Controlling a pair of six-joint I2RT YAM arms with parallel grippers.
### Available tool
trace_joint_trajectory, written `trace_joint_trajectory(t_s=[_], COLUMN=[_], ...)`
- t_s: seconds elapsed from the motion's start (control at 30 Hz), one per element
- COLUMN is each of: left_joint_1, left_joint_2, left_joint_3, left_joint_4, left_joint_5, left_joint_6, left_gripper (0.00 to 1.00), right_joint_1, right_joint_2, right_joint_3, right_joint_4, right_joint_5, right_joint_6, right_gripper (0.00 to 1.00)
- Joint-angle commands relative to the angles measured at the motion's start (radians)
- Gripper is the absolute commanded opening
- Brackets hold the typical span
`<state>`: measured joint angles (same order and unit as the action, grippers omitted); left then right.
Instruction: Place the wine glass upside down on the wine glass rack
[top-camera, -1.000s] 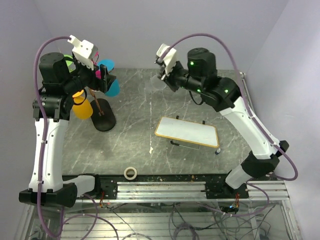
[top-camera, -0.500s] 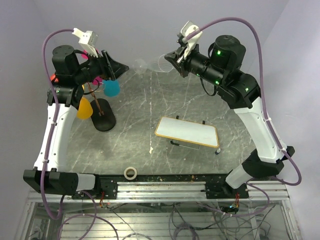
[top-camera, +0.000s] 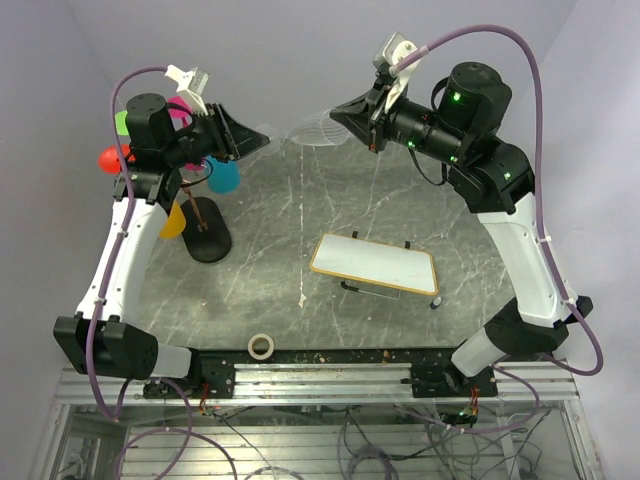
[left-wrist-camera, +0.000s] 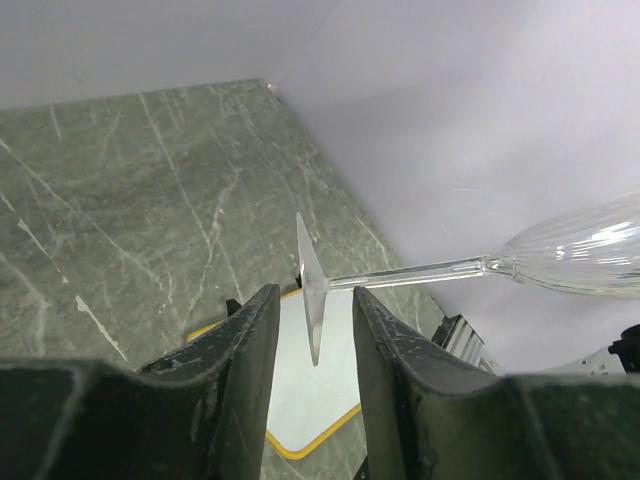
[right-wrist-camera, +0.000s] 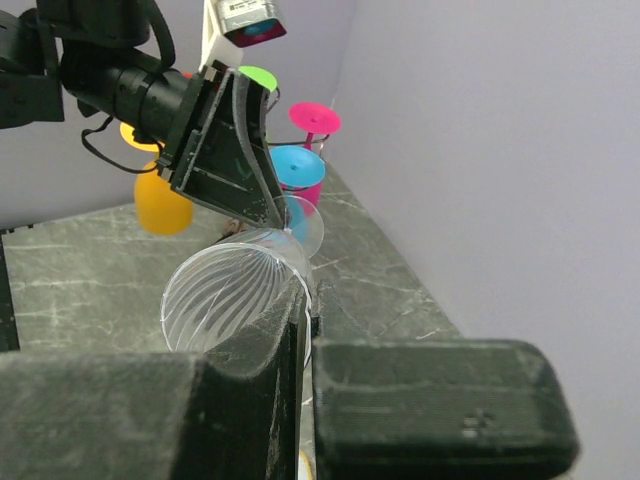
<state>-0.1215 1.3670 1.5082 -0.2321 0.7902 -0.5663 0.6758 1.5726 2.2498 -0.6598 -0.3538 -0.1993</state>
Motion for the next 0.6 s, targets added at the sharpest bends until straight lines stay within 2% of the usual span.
trace_joint_trajectory(t_s=[0.0,0.13,0.33,0.57], left_joint_1=[-0.007,-0.007,-0.007,-0.007], left_joint_2=[0.000,-0.003,-0.012,-0.016], left_joint_3=[-0.019,-0.027,-0.035,-0.046], left_joint_4=[0.087,0.099,0.106,0.117], left_joint_5=[0.065,0.072,0.073,0.082], left_joint_6=[-0.065,-0.074,-0.085,-0.101], left_gripper=[0.42,0.31,0.37,0.32], right_joint_1=[-0.009,-0.011,-0.014,-0.015], right_joint_2=[-0.021,-0.023,-0.026,-0.029], right_joint_3=[0.016,0.013,0.010,0.000], right_joint_4=[0.010,0.009,0.006,0.002], right_joint_5=[-0.040,-0.040,-0.027,-0.035], right_joint_6=[0.017,0.009,-0.004,-0.015], right_gripper=[0.00,0.00,0.00,0.00])
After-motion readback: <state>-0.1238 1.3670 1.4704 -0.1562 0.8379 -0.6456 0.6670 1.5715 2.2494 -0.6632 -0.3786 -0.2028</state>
